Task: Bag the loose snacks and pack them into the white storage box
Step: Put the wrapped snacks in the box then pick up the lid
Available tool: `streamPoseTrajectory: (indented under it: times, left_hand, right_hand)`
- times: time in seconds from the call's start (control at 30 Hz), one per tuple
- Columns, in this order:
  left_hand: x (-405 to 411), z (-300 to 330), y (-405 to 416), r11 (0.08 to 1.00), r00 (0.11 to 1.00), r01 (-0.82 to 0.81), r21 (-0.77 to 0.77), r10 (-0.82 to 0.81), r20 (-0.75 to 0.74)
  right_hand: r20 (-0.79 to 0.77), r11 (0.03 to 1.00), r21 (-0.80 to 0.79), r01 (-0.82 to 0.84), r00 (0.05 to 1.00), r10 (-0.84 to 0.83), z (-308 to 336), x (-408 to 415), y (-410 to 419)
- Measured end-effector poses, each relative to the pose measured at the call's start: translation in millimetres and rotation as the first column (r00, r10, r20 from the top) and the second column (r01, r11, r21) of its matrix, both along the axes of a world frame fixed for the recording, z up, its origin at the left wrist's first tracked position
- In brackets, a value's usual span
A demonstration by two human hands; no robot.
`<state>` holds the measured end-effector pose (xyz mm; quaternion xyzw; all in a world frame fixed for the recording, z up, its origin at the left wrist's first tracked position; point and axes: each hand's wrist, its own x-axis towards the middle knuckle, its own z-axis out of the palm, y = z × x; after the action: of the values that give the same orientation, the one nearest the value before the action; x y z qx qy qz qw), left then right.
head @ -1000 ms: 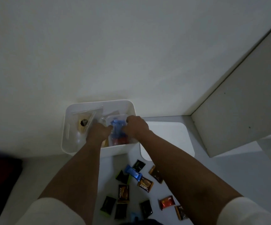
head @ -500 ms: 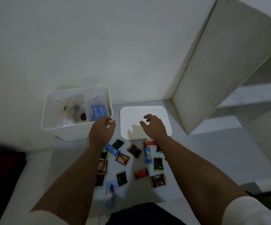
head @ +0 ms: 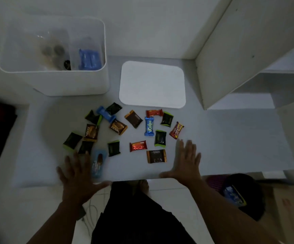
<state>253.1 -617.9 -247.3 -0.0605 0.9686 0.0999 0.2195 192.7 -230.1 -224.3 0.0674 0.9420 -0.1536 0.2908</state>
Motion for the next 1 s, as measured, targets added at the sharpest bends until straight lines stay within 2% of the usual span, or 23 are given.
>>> streamPoseTrajectory:
  times: [0.13,0.27,0.33,0.43,0.53,0.7,0.83,1.0]
  left_hand:
    - [2,-15,3,0.999,0.997,0.010,-0.050,-0.014,-0.077]
    - [-9,-10,9,0.985,0.983,-0.169,-0.024,0.166,-0.072]
    - [-23,-9,13,0.984,0.982,-0.175,-0.019,0.173,-0.070]
    - [-48,-11,26,0.994,0.990,-0.102,0.027,0.104,-0.097]
    - [-68,-16,41,0.999,0.989,0.041,0.016,-0.038,-0.146]
    - [-84,-25,66,0.964,0.936,0.263,0.035,-0.246,-0.252]
    - [-86,-30,76,0.947,0.877,0.320,0.001,-0.296,-0.379]
    - [-87,-36,81,0.950,0.851,0.311,-0.032,-0.294,-0.435]
  right_hand:
    - [-0.102,0.998,-0.002,0.070,0.992,-0.069,-18,-22,-1]
    - [-0.181,0.999,-0.045,-0.004,0.983,-0.004,-26,-48,-8]
    - [-0.192,0.997,-0.058,-0.056,0.980,0.043,-26,-57,-16]
    - [-0.230,0.985,-0.055,-0.161,0.962,0.144,-30,-66,-30]
    - [-0.259,0.965,-0.015,-0.262,0.933,0.250,-35,-68,-46]
    - [-0.360,0.907,0.012,-0.420,0.845,0.396,-44,-67,-64]
    - [-0.440,0.862,0.076,-0.501,0.759,0.480,-50,-64,-70]
    - [-0.546,0.879,0.041,-0.474,0.726,0.417,-61,-61,-69]
